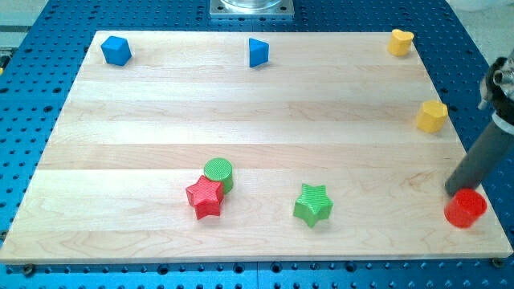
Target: Place the green star diagonal to green circle
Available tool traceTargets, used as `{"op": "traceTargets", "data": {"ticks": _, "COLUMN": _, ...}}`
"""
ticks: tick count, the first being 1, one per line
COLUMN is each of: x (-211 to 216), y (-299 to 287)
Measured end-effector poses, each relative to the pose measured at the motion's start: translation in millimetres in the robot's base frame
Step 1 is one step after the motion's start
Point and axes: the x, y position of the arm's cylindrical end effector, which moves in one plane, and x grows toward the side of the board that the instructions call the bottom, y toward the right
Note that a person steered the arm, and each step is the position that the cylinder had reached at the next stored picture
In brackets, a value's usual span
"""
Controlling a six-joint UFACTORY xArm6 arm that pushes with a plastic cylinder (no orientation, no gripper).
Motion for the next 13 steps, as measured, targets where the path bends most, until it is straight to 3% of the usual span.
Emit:
{"op": "traceTargets", "data": {"ticks": 2, "x": -4.0, "y": -6.1}}
{"op": "traceTargets", "data": {"ticks": 4, "x": -7.1, "y": -111.5}}
{"op": "traceTargets", "data": {"ticks": 6, "x": 47.6, "y": -120.0}}
{"op": "traceTargets", "data": {"ticks": 7, "x": 47.7, "y": -173.8}}
{"op": "traceTargets", "data": {"ticks": 8, "x": 27.1, "y": -212.4}}
{"op": "traceTargets", "data": {"ticks": 11, "x": -68.9, "y": -202.7}}
{"op": "traceTargets", "data": {"ticks": 13, "x": -71.3, "y": -198.2}}
